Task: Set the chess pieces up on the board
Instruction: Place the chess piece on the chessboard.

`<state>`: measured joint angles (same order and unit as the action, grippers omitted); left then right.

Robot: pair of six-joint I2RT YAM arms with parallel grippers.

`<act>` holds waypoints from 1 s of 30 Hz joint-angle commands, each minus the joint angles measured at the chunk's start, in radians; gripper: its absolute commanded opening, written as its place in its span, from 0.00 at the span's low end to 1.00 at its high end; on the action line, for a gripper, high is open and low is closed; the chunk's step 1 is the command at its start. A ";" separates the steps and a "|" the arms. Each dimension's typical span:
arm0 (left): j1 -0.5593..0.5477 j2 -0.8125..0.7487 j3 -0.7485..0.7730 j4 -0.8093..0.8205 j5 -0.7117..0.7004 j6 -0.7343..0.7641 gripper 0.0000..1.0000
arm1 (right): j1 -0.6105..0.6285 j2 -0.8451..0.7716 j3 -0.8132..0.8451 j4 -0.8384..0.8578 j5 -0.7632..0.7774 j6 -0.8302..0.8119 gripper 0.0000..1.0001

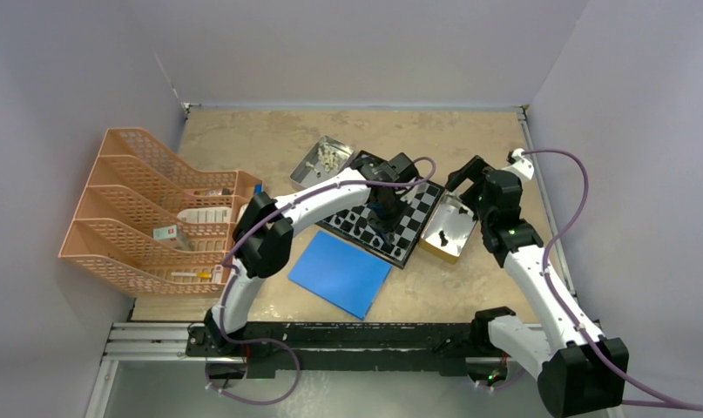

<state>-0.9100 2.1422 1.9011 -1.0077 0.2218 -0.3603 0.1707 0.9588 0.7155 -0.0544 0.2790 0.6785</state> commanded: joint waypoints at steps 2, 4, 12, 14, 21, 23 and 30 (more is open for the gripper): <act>0.002 0.030 0.077 -0.019 -0.017 0.010 0.00 | -0.002 -0.028 0.030 0.002 0.030 -0.013 0.99; 0.002 0.044 0.087 -0.022 -0.018 0.012 0.00 | -0.002 -0.030 0.028 0.000 0.036 -0.012 0.99; 0.002 0.079 0.101 -0.031 -0.014 0.018 0.00 | -0.002 -0.036 0.025 -0.005 0.048 -0.014 0.99; 0.001 0.084 0.099 -0.031 -0.016 0.018 0.00 | -0.001 -0.034 0.024 -0.003 0.048 -0.014 0.99; 0.002 0.110 0.113 -0.041 -0.013 0.033 0.00 | -0.001 -0.033 0.026 -0.010 0.046 -0.015 0.99; 0.003 0.119 0.125 -0.048 -0.016 0.037 0.00 | -0.002 -0.036 0.023 -0.008 0.045 -0.014 0.99; 0.003 0.137 0.151 -0.062 -0.030 0.040 0.01 | 0.000 -0.054 0.016 -0.007 0.035 -0.023 0.99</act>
<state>-0.9100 2.2761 1.9965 -1.0519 0.2039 -0.3363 0.1711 0.9375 0.7155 -0.0772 0.2974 0.6712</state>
